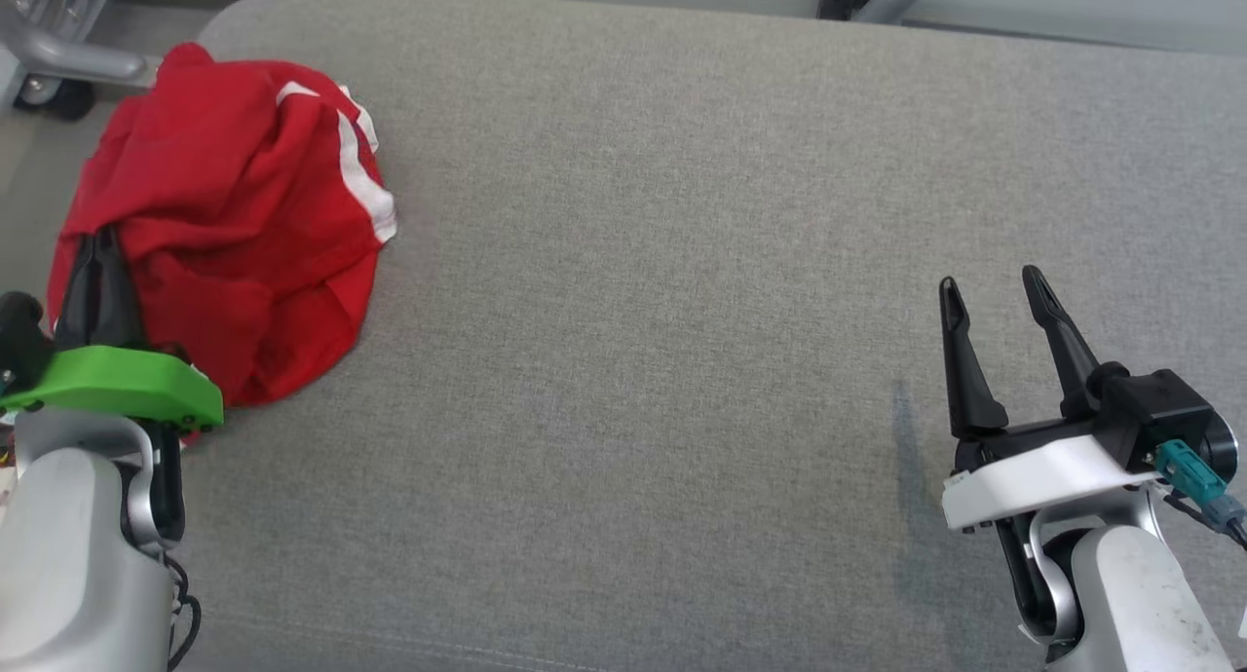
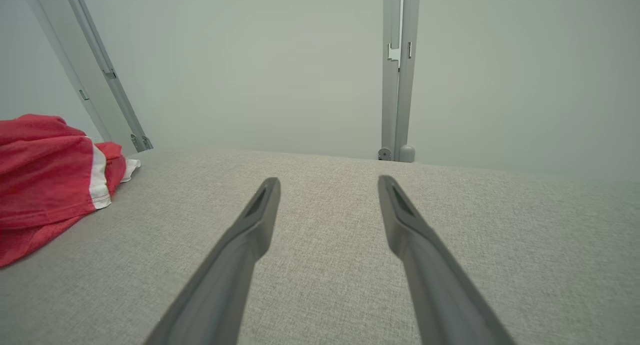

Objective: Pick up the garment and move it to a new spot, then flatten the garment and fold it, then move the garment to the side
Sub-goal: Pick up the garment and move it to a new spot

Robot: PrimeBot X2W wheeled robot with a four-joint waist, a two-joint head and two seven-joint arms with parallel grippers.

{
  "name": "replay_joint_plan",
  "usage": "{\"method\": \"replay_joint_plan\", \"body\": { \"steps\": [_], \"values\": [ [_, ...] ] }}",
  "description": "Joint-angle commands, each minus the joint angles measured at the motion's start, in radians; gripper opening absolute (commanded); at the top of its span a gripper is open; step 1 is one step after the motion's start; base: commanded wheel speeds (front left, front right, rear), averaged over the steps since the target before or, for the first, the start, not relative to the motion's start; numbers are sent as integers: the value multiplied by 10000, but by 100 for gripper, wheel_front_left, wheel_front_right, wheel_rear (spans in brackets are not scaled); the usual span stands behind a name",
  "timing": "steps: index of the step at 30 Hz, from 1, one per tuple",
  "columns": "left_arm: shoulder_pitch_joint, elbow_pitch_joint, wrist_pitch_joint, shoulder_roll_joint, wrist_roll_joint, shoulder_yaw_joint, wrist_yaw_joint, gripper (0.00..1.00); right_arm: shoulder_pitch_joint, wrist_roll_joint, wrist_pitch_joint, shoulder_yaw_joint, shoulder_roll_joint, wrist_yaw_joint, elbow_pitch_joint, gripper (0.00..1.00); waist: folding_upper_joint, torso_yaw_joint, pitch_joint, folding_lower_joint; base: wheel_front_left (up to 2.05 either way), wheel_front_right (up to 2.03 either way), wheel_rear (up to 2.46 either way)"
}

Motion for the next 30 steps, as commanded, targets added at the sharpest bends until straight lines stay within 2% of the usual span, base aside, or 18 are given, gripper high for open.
{"method": "replay_joint_plan", "body": {
  "steps": [1,5,10,15,22,30],
  "values": [
    [330,-326,-54,107,93,72,111,0,145,49,-67,-24,29,-3,15,100,0,77,-612,0,0,0,0],
    [1435,-2354,-12,243,378,186,610,0,393,83,-152,-159,117,-3,49,100,0,-54,-1082,0,0,0,0],
    [2848,-4933,552,283,527,215,1265,0,651,149,-213,-320,180,-3,31,100,0,-336,-1415,0,0,0,0],
    [4264,-7470,1142,114,790,-9,1867,0,756,217,-249,-374,214,-3,-9,100,0,-959,-1562,0,0,0,0],
    [4536,-8519,1635,-269,1001,-1044,1793,0,649,417,-239,-277,215,-3,-103,100,0,-2056,-1418,0,0,0,0],
    [3357,-7677,1829,-853,1055,-2233,1271,0,303,715,-392,38,212,-3,68,100,0,-3965,-1014,0,0,0,0]
  ]
}}
